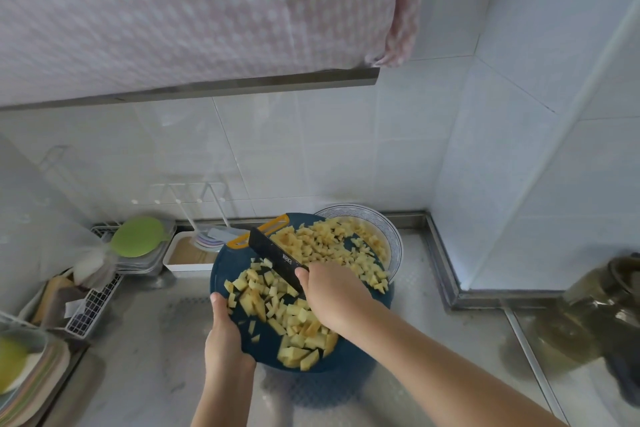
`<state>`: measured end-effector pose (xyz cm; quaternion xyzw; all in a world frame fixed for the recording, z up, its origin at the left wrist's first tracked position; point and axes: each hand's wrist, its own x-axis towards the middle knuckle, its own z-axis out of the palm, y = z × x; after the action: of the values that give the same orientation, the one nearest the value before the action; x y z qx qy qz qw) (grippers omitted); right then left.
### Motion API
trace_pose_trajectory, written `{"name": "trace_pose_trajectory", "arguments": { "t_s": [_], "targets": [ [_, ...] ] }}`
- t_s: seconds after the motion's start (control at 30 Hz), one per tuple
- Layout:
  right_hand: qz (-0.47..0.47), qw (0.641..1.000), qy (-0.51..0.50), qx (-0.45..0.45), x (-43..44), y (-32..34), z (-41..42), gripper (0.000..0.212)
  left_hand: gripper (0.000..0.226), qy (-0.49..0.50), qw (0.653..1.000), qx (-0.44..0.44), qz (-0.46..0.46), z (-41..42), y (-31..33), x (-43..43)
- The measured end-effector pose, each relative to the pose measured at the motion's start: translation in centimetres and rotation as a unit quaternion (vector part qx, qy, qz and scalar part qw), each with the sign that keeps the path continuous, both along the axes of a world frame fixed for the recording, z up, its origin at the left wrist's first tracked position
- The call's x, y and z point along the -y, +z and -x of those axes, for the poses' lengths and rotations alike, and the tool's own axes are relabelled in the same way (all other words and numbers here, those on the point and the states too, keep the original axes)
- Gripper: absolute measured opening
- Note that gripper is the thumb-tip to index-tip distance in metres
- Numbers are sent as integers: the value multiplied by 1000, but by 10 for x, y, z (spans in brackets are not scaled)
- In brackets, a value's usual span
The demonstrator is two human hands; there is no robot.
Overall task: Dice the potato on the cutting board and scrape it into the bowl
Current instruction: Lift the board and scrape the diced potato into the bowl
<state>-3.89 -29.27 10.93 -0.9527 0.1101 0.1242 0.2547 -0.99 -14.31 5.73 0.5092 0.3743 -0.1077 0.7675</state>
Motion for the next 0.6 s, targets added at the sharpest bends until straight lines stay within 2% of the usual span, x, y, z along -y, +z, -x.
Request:
{"name": "trace_pose_trajectory", "arguments": {
  "t_s": [0.6],
  "targets": [
    [-37, 994, -105, -21, -23, -9, 20, 52, 45, 1, 1000, -9, -18, 11, 1, -16]
  ]
}}
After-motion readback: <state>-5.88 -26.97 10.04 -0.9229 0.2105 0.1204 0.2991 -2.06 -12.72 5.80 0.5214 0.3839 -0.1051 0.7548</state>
